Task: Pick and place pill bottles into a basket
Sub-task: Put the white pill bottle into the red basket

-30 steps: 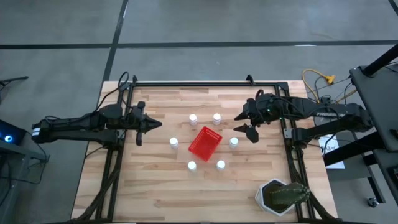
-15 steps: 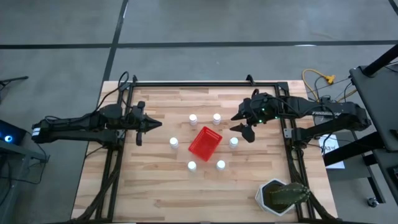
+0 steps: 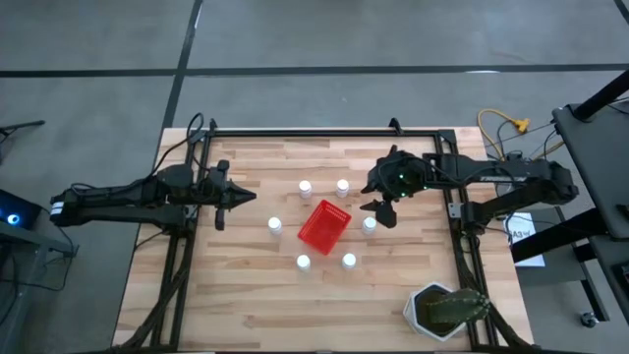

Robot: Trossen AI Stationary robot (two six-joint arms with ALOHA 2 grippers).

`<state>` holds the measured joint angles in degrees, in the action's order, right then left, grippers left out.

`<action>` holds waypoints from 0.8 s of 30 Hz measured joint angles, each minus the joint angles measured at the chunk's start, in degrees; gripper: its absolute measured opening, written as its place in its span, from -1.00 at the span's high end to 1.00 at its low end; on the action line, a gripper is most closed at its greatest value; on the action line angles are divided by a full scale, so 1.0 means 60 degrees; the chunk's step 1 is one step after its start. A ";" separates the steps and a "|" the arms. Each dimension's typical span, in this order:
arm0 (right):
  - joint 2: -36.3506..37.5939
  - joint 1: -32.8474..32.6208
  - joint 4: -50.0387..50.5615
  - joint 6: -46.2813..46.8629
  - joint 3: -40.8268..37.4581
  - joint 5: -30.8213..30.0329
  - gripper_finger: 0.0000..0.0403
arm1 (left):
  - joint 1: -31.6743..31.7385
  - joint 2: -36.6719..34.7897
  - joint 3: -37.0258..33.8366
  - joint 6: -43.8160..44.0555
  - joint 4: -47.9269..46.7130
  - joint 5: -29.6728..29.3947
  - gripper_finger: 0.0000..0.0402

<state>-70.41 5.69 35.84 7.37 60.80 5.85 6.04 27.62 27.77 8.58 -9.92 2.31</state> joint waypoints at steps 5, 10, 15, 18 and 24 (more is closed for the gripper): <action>-0.0058 0.0085 0.0120 -0.0218 0.0209 -0.0004 -0.13 | -0.0002 0.0000 0.0000 0.0000 -0.0003 0.0000 1.00; -0.0150 0.0274 0.0304 -0.0260 0.0724 -0.0260 -0.13 | -0.0001 0.0000 0.0000 0.0000 -0.0006 0.0000 1.00; -0.0650 0.0494 0.1057 0.0056 0.1430 -0.0860 -0.13 | 0.0001 0.0000 0.0000 0.0002 -0.0010 -0.0004 1.00; -0.1005 0.0506 0.1316 -0.0025 0.1833 -0.0940 -0.13 | -0.0002 0.0000 0.0000 0.0004 -0.0010 -0.0003 1.00; -0.1978 0.0504 0.2251 -0.0086 0.2663 -0.0947 -0.22 | 0.0000 0.0000 0.0000 0.0001 -0.0006 0.0000 1.00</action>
<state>-82.28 8.72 49.34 6.85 76.78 0.16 6.04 27.62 27.77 8.59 -9.96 2.31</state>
